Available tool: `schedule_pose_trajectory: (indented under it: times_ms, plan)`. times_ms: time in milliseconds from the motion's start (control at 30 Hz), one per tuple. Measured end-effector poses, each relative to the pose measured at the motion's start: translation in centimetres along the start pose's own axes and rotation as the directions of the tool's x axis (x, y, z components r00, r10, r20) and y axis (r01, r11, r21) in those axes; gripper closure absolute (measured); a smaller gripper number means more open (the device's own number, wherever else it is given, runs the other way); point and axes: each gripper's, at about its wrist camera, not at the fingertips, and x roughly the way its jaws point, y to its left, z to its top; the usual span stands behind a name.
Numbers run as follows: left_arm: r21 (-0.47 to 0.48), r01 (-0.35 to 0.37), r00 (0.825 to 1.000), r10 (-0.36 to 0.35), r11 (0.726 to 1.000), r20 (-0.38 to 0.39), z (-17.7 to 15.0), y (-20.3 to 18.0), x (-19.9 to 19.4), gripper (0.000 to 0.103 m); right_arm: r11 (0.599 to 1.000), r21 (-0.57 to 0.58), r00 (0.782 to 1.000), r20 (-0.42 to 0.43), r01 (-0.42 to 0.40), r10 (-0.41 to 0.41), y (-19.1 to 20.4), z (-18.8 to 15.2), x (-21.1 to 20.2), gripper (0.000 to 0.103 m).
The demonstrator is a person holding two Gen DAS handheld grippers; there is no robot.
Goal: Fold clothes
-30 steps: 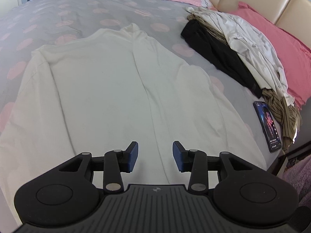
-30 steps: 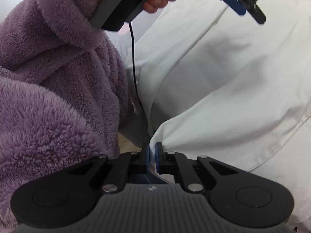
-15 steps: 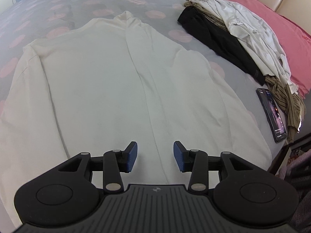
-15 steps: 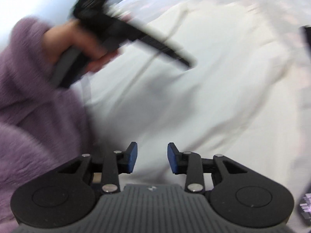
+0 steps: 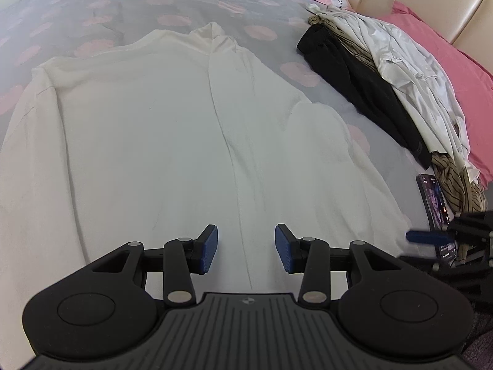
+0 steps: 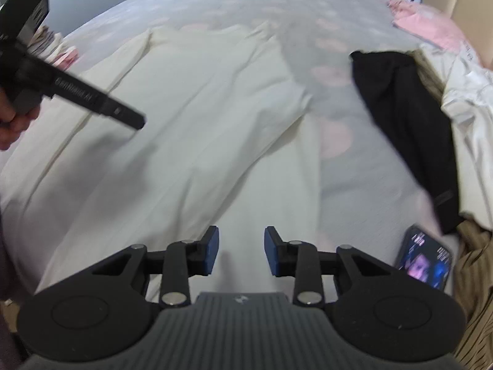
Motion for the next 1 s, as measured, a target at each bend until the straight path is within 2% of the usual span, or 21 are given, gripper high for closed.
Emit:
schedule_pose_trajectory:
  times_ms: [67, 200, 333, 567, 700, 800, 867, 967, 1000]
  plan:
    - [-0.006, 0.004, 1.000, -0.004, 1.000, 0.003, 0.3, 0.1, 0.4, 0.064, 0.999, 0.005, 0.999, 0.039, 0.032, -0.032, -1.3, 0.6, -0.2, 0.068]
    - [-0.019, 0.018, 1.000, -0.018, 1.000, 0.004, 1.0, 0.4, 1.3, 0.064, 0.997, 0.040, 0.994, 0.079, 0.067, -0.070, -4.1, 2.5, 1.2, 0.077]
    - [-0.021, 0.023, 1.000, -0.022, 1.000, 0.004, 1.6, 0.7, 2.3, 0.064, 0.996, 0.033, 0.991, 0.110, 0.078, -0.081, -6.1, 4.3, 2.5, 0.078]
    - [-0.042, 0.042, 0.999, -0.041, 0.998, 0.022, 2.7, 1.5, 3.7, 0.064, 0.998, -0.027, 0.991, 0.125, 0.057, -0.053, -8.0, 7.8, 6.1, 0.077]
    - [-0.042, 0.061, 0.998, -0.060, 0.997, 0.030, 3.1, 1.8, 4.5, 0.064, 0.999, -0.021, 0.993, 0.111, -0.027, 0.029, -8.3, 8.9, 8.2, 0.077]
    - [-0.022, 0.070, 0.997, -0.069, 0.997, 0.033, 3.2, 1.6, 4.9, 0.078, 0.998, -0.018, 0.993, 0.101, -0.056, 0.058, -8.1, 9.2, 9.3, 0.077]
    - [-0.009, 0.076, 0.997, -0.075, 0.997, 0.035, 3.3, 1.5, 5.0, 0.095, 0.997, -0.016, 0.993, 0.099, -0.070, 0.071, -7.9, 9.4, 9.9, 0.076]
    - [0.000, 0.084, 0.996, -0.084, 0.996, 0.032, 3.2, 1.3, 4.9, 0.102, 0.996, 0.012, 0.991, 0.107, -0.083, 0.082, -8.0, 9.8, 10.7, 0.075]
    - [0.005, 0.071, 0.997, -0.071, 0.997, 0.029, 3.2, 1.1, 4.8, 0.102, 0.995, 0.026, 0.990, 0.107, -0.094, 0.091, -8.1, 9.9, 10.8, 0.082]
